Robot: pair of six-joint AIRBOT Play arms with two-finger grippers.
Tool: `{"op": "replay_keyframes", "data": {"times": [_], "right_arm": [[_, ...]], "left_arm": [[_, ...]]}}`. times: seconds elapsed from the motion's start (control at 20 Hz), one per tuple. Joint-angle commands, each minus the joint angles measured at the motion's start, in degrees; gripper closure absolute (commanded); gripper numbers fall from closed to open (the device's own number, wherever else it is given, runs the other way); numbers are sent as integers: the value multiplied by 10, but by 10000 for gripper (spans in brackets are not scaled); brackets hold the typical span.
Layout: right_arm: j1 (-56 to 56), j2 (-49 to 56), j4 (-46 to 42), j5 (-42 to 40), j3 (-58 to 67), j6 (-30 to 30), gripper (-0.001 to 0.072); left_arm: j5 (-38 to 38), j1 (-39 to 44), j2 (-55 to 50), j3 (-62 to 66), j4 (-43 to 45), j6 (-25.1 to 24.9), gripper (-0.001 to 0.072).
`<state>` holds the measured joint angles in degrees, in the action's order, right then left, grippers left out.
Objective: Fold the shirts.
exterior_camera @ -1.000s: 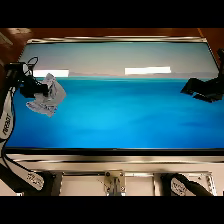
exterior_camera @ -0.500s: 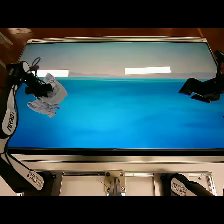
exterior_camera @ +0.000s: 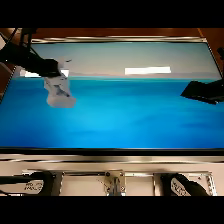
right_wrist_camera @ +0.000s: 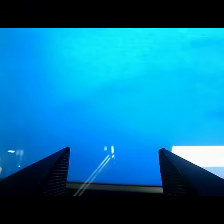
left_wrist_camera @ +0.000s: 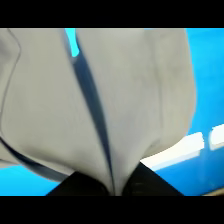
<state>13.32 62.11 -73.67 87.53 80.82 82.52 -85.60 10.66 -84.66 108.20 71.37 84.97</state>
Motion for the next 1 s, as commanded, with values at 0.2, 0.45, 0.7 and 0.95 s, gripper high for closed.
{"op": "replay_keyframes", "data": {"times": [0.2, 0.45, 0.7, 0.95], "right_arm": [[1, -58, -30, 117, 0, -9, 38], [1, -58, -49, 110, 0, -7, 38], [1, -40, -77, 80, -18, -8, 38], [1, 21, -60, 52, -129, -26, 37]], "left_arm": [[61, 287, -73, -58, -59, 4, 675], [131, 375, -204, -62, -76, 79, 4], [47, 269, -161, -62, -47, 72, 5], [-40, 104, -83, -98, -24, 66, 4]]}}
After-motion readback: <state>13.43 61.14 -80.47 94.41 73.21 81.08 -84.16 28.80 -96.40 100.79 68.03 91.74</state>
